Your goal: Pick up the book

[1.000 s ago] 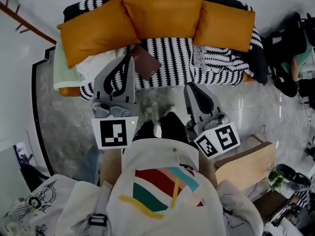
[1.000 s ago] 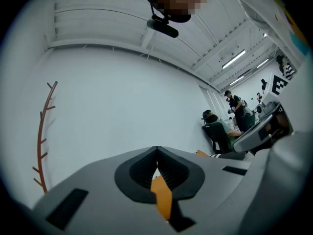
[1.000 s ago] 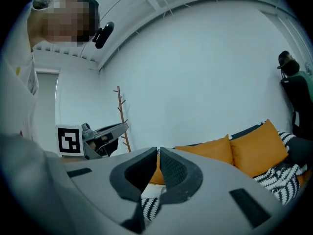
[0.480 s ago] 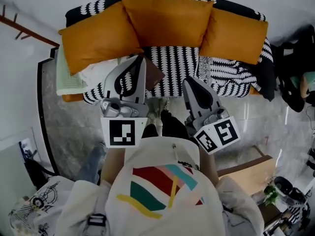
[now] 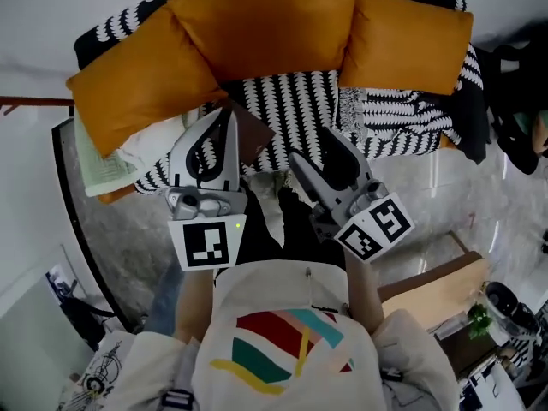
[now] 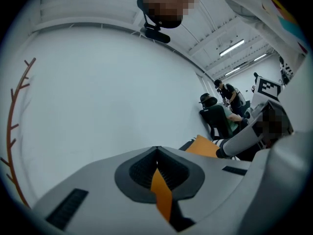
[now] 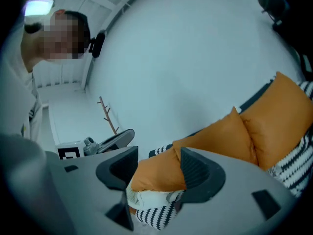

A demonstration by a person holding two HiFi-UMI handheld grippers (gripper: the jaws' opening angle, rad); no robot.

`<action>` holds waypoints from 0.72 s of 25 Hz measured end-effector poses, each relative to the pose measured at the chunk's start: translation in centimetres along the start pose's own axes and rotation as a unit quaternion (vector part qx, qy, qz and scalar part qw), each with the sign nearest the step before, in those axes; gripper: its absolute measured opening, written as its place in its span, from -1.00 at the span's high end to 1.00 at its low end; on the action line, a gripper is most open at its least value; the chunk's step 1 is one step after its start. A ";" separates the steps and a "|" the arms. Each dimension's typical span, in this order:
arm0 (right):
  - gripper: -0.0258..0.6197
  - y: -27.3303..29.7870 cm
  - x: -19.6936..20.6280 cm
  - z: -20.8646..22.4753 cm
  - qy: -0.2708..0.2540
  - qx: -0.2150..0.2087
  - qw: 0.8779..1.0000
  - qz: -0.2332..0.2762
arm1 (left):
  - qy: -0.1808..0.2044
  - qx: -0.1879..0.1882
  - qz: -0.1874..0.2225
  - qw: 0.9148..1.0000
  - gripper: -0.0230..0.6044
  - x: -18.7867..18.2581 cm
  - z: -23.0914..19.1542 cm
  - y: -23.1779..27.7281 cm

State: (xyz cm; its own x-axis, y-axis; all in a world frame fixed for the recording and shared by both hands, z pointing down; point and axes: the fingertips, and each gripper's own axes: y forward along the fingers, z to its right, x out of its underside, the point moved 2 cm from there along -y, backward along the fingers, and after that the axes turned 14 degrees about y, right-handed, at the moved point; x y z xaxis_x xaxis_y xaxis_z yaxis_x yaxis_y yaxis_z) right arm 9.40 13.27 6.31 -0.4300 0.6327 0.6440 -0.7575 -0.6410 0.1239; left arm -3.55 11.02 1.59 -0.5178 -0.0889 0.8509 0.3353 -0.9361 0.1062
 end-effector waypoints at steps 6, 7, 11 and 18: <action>0.13 3.0 8.1 8.7 0.093 0.044 0.994 -0.044 | -0.012 0.026 -0.013 1.000 0.90 9.7 1.8 4.0; 0.13 3.6 9.6 10.2 0.111 0.047 0.991 -0.051 | -0.016 0.027 -0.014 0.999 0.90 11.2 2.1 4.6; 0.13 4.6 16.5 18.0 0.159 0.078 0.979 -0.097 | -0.029 0.048 -0.030 0.998 0.90 17.5 6.0 7.2; 0.13 7.7 28.0 29.7 0.190 0.099 0.956 -0.203 | -0.032 0.077 -0.056 0.995 0.90 27.1 10.7 9.4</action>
State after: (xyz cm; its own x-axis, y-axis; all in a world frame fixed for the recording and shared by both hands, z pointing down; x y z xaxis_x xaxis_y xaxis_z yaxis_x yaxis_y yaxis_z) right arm 6.12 13.16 47.67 -0.2965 0.9344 0.1975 -0.8078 -0.3557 0.4701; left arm -5.97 3.49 31.15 -0.5085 0.0403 0.8601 0.3972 -0.8753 0.2759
